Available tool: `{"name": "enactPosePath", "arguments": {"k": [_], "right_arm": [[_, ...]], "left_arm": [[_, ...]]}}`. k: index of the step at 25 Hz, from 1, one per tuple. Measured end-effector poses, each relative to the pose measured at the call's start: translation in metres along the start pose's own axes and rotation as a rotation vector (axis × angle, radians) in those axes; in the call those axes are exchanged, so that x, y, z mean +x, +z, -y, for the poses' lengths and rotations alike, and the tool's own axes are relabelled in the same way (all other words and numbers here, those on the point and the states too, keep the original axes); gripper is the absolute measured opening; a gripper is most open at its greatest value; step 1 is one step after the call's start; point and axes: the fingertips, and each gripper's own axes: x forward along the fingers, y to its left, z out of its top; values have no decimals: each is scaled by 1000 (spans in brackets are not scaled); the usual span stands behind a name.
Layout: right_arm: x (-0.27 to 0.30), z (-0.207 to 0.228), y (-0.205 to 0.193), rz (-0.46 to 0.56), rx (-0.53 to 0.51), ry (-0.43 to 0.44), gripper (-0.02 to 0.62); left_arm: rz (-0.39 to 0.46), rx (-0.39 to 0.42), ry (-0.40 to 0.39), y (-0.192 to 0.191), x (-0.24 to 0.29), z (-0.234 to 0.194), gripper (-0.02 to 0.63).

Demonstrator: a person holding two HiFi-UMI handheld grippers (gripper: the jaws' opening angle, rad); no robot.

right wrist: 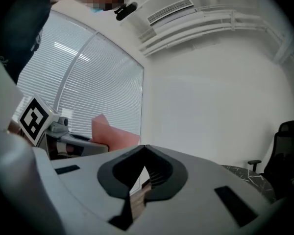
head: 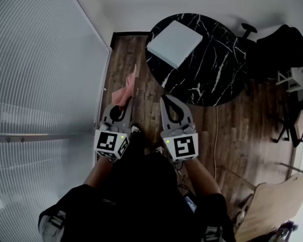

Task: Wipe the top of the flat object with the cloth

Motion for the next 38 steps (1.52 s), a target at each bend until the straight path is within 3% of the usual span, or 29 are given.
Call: {"name": "enactPosePath", "arguments": {"k": [6,12,15,20,27,38], "right_arm": [[41,6,-26,-83,8,16,-5],[104,3,-40,-173,14,109,-5],[132,8,-39,-202,61,89,-5],[169,20,-47,-231,69,20,-5],[199,39,-67,-284,70,14,-5],[252,153,-103,-292,109,15,-5]], "left_arm": [[-41,-48,-61,-17,43,-35,21],[-115,-22,-260,-23,99,-67,21],[-142,25,-318,-18,121,-93,21],[-149,-2,-343,-16,155,-132,21],[-193,-25,-370,-32,199,-145,21],[-283,41,-437,-32,326,-143,21]]}}
